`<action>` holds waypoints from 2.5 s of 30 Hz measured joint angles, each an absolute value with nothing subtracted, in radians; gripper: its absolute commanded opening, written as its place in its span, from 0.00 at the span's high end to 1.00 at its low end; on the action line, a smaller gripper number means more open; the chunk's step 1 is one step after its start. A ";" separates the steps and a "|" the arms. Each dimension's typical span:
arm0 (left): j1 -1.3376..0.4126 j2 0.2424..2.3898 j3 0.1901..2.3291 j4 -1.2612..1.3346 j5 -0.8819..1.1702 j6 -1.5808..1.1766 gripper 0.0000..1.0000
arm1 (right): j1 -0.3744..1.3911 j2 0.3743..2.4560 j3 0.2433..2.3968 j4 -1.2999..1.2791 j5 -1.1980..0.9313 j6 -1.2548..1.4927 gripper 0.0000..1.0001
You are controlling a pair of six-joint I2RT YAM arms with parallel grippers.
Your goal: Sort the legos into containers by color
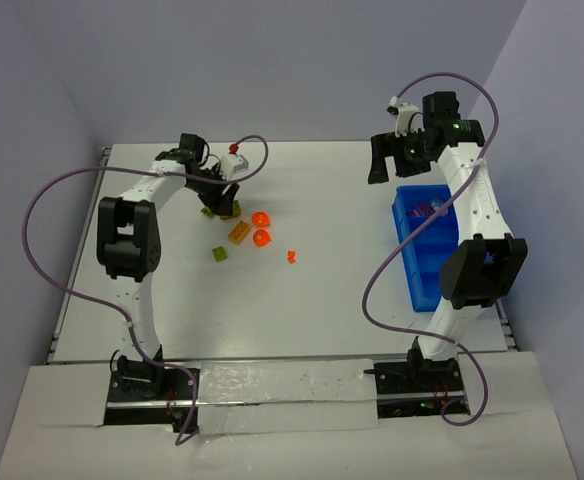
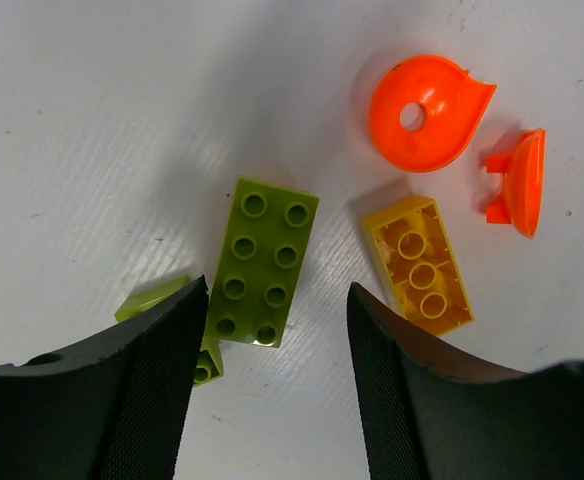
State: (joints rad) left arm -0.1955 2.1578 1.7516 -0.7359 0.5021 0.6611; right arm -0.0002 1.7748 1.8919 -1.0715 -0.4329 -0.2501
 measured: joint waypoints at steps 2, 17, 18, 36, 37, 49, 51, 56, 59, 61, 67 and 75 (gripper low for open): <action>-0.201 2.158 1.747 -0.735 0.494 0.666 0.42 | 0.000 1.775 1.892 -1.072 -0.433 -0.250 0.00; -0.221 2.166 1.747 -0.704 0.451 0.666 0.42 | 0.019 1.778 1.892 -1.072 -0.436 -0.247 0.00; -0.222 2.168 1.747 -0.701 0.447 0.665 0.41 | 0.019 1.779 1.892 -1.072 -0.436 -0.247 0.00; -0.237 2.176 1.745 -0.675 0.407 0.653 0.99 | 0.034 1.787 1.892 -1.069 -0.445 -0.236 0.00; -0.238 2.176 1.745 -0.674 0.407 0.647 1.00 | 0.038 1.787 1.892 -1.066 -0.453 -0.233 0.00; -0.187 1.929 1.739 -0.695 0.769 0.405 1.00 | 0.104 1.709 1.760 -0.861 -0.776 -0.143 0.03; -0.182 1.820 1.698 -0.648 0.894 0.322 1.00 | 0.139 1.689 1.749 -0.816 -0.837 -0.122 0.04; -0.191 1.578 1.466 -0.346 1.147 0.013 1.00 | 0.250 1.649 1.706 -0.648 -0.999 -0.027 0.06; -0.195 1.525 1.338 -0.123 1.252 -0.232 1.00 | 0.299 1.634 1.680 -0.561 -1.061 0.036 0.07; -0.198 1.522 1.285 -0.009 1.289 -0.357 1.00 | 0.321 1.633 1.681 -0.526 -1.081 0.059 0.07; -0.230 1.520 1.240 0.157 1.327 -0.537 1.00 | 0.386 1.633 1.692 -0.507 -1.094 0.081 0.11; -0.261 1.506 1.228 0.247 1.336 -0.607 1.00 | 0.439 1.672 1.730 -0.526 -1.109 0.063 0.19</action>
State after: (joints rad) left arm -0.2607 1.5063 1.2282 0.2467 1.3361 -0.6068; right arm 0.4389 1.6719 1.7298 -0.5255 -1.1092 0.0627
